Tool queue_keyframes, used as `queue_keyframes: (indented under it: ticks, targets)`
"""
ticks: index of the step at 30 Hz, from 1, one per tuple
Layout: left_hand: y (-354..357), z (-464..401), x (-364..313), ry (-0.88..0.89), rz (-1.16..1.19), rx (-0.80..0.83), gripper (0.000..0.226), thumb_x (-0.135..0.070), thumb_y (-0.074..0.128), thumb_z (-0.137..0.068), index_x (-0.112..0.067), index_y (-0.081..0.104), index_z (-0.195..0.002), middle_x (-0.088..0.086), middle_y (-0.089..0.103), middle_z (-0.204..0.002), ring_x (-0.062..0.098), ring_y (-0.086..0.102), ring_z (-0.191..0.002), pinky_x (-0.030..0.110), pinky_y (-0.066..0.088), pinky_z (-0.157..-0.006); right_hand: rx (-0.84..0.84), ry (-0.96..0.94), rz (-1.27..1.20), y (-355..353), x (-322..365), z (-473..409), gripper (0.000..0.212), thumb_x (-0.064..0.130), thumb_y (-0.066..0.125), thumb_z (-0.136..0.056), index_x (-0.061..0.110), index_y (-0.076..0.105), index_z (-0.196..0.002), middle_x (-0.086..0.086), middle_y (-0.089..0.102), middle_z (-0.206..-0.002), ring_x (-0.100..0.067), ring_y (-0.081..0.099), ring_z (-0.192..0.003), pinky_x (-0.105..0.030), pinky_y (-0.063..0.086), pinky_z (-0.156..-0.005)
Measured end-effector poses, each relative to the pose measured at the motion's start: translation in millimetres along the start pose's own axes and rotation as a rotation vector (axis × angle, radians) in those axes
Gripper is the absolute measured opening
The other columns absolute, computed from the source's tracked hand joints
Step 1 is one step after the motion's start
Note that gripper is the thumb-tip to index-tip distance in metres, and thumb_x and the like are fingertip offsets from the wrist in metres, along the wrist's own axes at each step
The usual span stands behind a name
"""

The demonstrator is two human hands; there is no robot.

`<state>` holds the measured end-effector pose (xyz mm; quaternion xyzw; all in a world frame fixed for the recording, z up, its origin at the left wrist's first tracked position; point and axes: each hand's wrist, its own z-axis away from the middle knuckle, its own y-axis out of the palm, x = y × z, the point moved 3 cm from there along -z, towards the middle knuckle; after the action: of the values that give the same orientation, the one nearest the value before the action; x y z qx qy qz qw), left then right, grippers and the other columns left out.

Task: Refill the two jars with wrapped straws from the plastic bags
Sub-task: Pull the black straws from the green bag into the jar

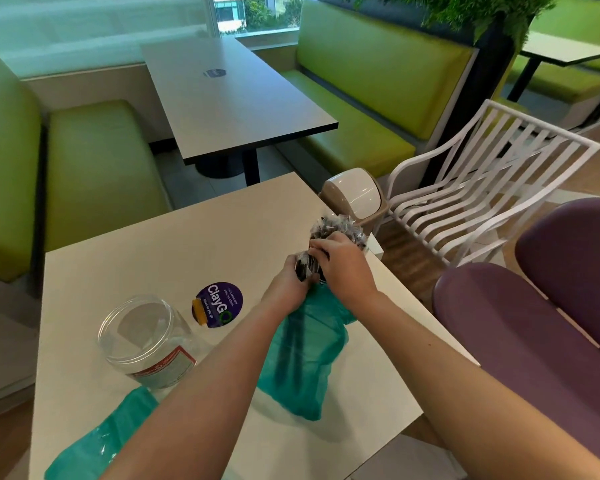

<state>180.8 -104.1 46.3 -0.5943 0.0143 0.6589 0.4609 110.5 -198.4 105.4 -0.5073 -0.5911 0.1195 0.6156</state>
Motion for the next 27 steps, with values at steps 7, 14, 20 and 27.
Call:
queue_keyframes:
  ticks: [7, 14, 20, 27]
  targets:
    - [-1.5, 3.3, -2.5, 0.002, 0.012, 0.002, 0.053, -0.031, 0.059, -0.095, -0.021, 0.035, -0.141, 0.006, 0.06, -0.129, 0.026, 0.058, -0.115, 0.036, 0.046, -0.093, -0.137, -0.016, -0.043, -6.9, 5.5, 10.3, 0.022, 0.018, 0.059, -0.096, 0.008, 0.068, -0.114, -0.004, 0.055, -0.115, -0.019, 0.062, -0.095, -0.035, 0.053, -0.088]
    - [-3.9, 10.3, -0.5, 0.016, 0.04, 0.008, 0.064, -0.038, 0.06, -0.094, -0.027, 0.03, -0.15, 0.001, 0.054, -0.14, 0.023, 0.053, -0.124, 0.033, 0.042, -0.098, -0.171, -0.091, 0.054, -21.5, 8.6, 13.2, 0.035, 0.021, 0.067, -0.09, 0.015, 0.065, -0.125, -0.002, 0.061, -0.122, -0.017, 0.053, -0.115, -0.028, 0.045, -0.096]
    - [-16.1, 21.0, 4.1, -0.029, 0.117, -0.073, 0.055, -0.038, 0.062, -0.093, -0.014, 0.041, -0.137, 0.004, 0.057, -0.129, 0.02, 0.054, -0.111, 0.03, 0.042, -0.089, -0.312, -0.136, 0.104, -31.8, 20.1, 37.4, 0.017, 0.018, 0.068, -0.088, 0.018, 0.067, -0.105, 0.002, 0.06, -0.106, -0.011, 0.045, -0.101, -0.018, 0.039, -0.086]
    - [-22.6, 27.5, 12.8, 0.072, 0.115, -0.062, 0.022, -0.032, 0.065, -0.091, -0.012, 0.067, -0.098, 0.009, 0.06, -0.1, 0.02, 0.055, -0.093, 0.029, 0.045, -0.079, -0.037, 0.072, -0.155, 10.1, 6.0, 64.4, 0.023, 0.022, 0.049, -0.1, 0.013, 0.063, -0.116, 0.002, 0.058, -0.11, -0.007, 0.053, -0.097, -0.013, 0.036, -0.084]
